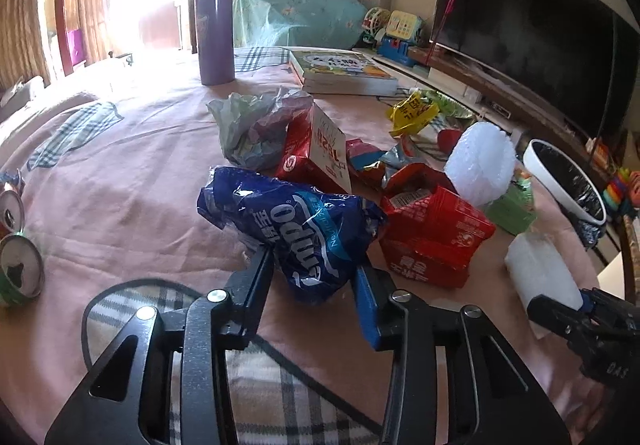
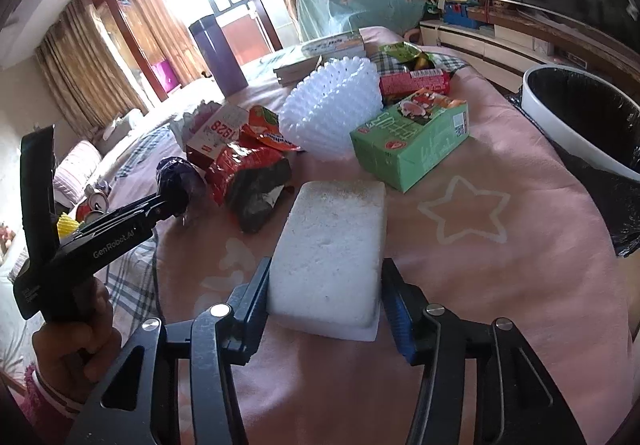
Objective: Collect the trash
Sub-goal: 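Grasp the blue Oreo wrapper with left tool while right tool grasps white sponge, then carry both items over the bin and open both tools to drop them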
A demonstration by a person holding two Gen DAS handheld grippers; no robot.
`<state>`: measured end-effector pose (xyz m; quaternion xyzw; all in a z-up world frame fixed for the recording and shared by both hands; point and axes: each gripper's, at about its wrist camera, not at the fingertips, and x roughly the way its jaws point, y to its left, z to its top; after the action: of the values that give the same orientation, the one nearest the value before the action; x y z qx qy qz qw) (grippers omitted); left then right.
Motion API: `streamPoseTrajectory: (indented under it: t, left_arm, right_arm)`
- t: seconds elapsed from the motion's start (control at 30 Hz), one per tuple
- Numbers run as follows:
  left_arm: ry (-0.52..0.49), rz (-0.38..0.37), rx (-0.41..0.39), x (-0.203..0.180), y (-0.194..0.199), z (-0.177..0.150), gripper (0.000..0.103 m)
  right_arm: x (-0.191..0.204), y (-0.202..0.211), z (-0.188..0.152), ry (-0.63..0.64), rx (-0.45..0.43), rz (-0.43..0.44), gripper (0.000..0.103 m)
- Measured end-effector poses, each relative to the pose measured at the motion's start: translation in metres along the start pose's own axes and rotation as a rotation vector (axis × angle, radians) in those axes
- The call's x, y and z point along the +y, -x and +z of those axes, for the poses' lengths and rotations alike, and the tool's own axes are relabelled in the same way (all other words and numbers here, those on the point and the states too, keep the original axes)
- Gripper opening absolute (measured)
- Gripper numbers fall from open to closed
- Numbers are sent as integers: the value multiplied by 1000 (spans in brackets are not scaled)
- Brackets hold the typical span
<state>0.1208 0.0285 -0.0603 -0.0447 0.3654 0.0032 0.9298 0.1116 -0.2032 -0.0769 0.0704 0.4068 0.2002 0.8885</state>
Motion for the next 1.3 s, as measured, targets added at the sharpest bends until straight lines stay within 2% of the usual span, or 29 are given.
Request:
streamPoseTrajectory:
  t: [0.23,0.5,0.93,1.3]
  left_arm:
    - [16,-48,-37,-11,30,-2,37]
    - [-67,-138,-112,-61,62,12,37]
    - [-226,-272,-105,-154,51,30,37]
    - [-349,-341,-82,-225,22,48,37]
  right_arm:
    - [-10,21,5,-14,-46,8,52]
    - [-36,47,17,-49,-110,-12,52]
    - [-102,84,33,-147,-177,-85,53]
    - [-165,95,57,-217,-207,-152,54]
